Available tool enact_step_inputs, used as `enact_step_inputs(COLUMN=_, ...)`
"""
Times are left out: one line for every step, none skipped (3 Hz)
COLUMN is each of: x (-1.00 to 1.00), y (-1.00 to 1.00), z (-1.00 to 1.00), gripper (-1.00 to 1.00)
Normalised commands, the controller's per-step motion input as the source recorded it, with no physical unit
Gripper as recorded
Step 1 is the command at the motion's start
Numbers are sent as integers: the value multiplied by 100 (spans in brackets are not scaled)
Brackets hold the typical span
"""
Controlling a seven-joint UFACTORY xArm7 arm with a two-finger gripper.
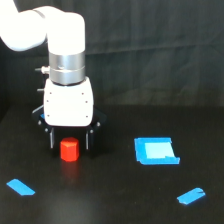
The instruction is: Pick up the red object from the table
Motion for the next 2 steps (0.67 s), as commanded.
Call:
enact_step_inputs(x=3, y=1, z=-24, gripper=-100)
enact_step_inputs(x=19, y=4, z=-11, gripper=-99)
